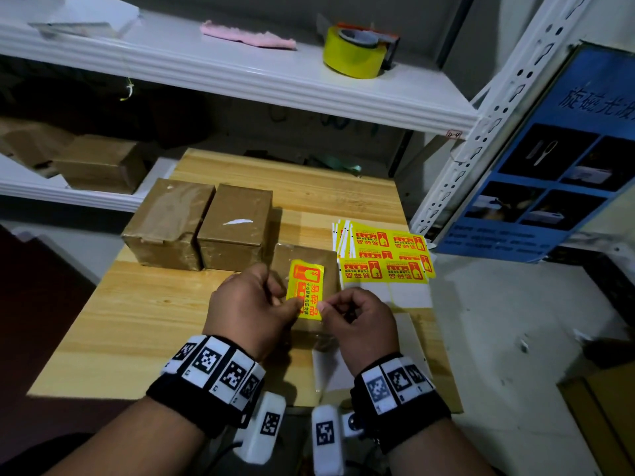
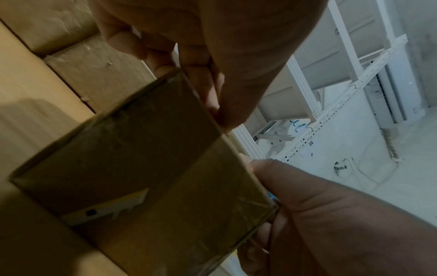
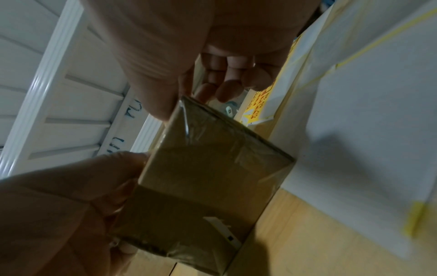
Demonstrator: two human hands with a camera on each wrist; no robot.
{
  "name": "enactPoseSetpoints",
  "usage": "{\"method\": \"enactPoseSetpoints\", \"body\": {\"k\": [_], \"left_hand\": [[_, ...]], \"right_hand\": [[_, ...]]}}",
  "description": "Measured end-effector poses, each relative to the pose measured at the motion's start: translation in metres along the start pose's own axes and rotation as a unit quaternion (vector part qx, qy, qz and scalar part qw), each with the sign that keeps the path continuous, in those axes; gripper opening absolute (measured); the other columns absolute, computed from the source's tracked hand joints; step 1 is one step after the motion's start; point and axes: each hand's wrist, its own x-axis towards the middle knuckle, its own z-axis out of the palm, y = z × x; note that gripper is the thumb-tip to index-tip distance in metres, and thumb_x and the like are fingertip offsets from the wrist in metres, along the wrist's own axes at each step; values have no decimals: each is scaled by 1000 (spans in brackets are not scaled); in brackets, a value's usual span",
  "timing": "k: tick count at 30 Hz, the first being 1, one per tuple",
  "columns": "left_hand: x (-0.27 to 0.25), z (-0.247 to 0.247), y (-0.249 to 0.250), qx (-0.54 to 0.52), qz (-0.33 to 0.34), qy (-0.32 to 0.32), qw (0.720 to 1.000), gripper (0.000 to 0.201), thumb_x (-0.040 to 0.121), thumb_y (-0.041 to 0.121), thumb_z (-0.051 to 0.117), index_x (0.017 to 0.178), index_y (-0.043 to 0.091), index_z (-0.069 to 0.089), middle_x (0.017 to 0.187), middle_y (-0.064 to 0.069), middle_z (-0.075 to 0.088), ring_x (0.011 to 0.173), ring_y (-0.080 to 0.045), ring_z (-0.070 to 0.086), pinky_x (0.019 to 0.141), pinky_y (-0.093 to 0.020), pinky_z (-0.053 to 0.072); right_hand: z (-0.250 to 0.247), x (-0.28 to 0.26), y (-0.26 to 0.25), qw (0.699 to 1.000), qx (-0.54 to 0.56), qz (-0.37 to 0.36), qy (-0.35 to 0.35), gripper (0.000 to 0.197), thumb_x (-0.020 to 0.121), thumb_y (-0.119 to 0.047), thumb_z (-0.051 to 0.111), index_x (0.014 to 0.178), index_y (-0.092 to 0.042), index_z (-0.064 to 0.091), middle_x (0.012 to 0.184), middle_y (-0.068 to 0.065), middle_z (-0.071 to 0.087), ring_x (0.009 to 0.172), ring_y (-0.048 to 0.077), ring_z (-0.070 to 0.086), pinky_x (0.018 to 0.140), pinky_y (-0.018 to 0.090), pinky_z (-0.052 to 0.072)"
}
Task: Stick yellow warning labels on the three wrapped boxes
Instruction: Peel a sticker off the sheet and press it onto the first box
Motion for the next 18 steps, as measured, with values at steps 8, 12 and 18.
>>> {"method": "enactPoseSetpoints", "body": {"k": [8,12,18], "left_hand": [[5,7,-18,-186,-74,-14,980,58,73,40,87,119,30,54,119,1,61,104,-9,60,88,-39,57],[9,9,-21,-185,-45,-51,980,69,73,27,89,132,18,55,121,8,67,112,-8,64,91,-31,56],[12,8,-24,-195,-20,-62,979,57,74,20,88,121,26,56,120,8,66,106,-3,65,89,-29,57]], "right_hand": [[2,-4,0,999,-3,-34,5,32,67,-57,73,83,-31,63,102,-10,59,94,0,60,78,27,54],[3,-5,1,997,70,9,-41,44,68,-46,78,106,-39,57,116,-15,66,107,1,64,86,41,60],[2,-4,-4,996,68,-17,-63,38,80,-27,74,110,-42,55,113,-10,71,103,8,69,89,45,59]]}}
